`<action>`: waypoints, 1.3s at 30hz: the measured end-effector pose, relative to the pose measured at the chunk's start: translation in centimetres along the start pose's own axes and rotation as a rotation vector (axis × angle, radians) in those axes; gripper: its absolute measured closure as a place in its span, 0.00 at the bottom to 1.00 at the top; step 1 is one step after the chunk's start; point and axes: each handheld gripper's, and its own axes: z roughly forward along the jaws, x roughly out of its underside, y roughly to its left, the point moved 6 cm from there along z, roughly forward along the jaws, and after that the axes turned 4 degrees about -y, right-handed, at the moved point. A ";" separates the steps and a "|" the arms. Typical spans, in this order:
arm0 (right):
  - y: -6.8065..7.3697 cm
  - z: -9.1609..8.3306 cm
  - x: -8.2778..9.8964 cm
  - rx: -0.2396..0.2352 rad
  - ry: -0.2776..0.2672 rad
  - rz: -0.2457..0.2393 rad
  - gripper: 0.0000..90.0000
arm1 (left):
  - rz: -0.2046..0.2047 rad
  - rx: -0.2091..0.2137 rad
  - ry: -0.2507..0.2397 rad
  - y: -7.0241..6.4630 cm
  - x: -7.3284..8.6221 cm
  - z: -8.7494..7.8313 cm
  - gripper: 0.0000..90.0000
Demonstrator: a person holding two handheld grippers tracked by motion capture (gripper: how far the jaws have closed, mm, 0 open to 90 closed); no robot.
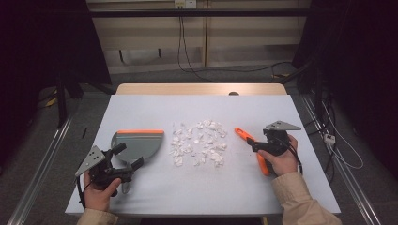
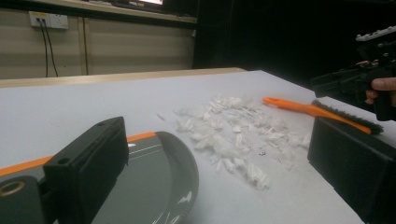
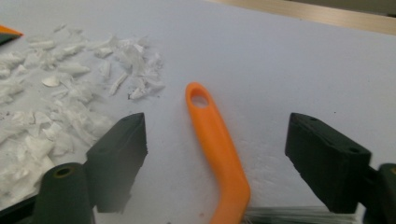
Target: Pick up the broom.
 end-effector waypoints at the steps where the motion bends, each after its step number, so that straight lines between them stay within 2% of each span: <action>1: -0.1 0.3 0.0 -0.002 0.018 -0.015 0.28 | -0.002 0.002 0.001 0.0 0.0 0.0 0.05; 2: -0.1 0.3 0.0 -0.002 0.018 -0.015 0.28 | -0.002 0.004 0.002 0.0 0.0 0.0 0.05; 4: -0.3 1.3 0.2 -0.001 0.065 -0.034 0.37 | -0.002 0.005 0.005 0.0 0.1 0.0 0.05; 7: -0.2 2.0 0.4 -0.016 0.095 -0.048 0.44 | -0.003 0.005 0.005 -0.1 0.1 0.0 0.05; 8: -0.2 2.3 0.6 -0.018 0.119 -0.050 0.44 | -0.004 0.006 0.005 -0.1 0.1 0.0 0.05; 9: -0.2 2.9 1.1 -0.020 0.150 -0.065 0.50 | -0.004 0.009 0.005 -0.1 0.1 0.0 0.05; 11: -0.3 3.3 1.7 -0.013 0.198 -0.080 0.52 | -0.007 0.010 0.004 -0.1 0.2 0.0 0.05; 13: -0.3 3.5 2.0 -0.022 0.212 -0.084 0.54 | -0.006 0.009 0.004 -0.1 0.2 0.0 0.05; 15: -0.6 3.7 2.0 -0.029 0.218 -0.054 0.58 | -0.004 0.011 0.006 -0.1 0.2 0.0 0.05; 18: -0.7 3.8 1.9 -0.032 0.228 -0.065 0.60 | 0.000 0.011 0.013 -0.1 0.2 0.1 0.06; 19: -0.9 3.7 1.9 -0.028 0.232 -0.058 0.66 | 0.001 0.011 0.014 -0.1 0.3 0.1 0.06; 22: -1.6 3.7 1.7 -0.021 0.248 -0.039 0.75 | 0.007 0.012 0.015 -0.2 0.2 0.1 0.06; 24: -2.1 3.6 1.6 0.004 0.272 -0.011 0.75 | 0.003 0.011 0.013 -0.2 0.2 0.0 0.06; 26: -2.4 3.4 1.6 0.007 0.292 0.033 0.73 | 0.001 0.011 0.011 -0.1 0.2 0.0 0.06; 31: -2.3 2.7 1.6 0.035 0.321 0.041 0.71 | 0.005 0.010 0.018 -0.1 0.3 0.1 0.06; 35: -2.2 2.6 1.8 0.039 0.344 0.053 0.70 | 0.007 0.014 0.024 -0.3 0.4 0.2 0.06; 39: -2.0 2.9 1.9 0.085 0.359 0.093 0.77 | 0.013 0.020 0.031 -0.5 0.4 0.4 0.06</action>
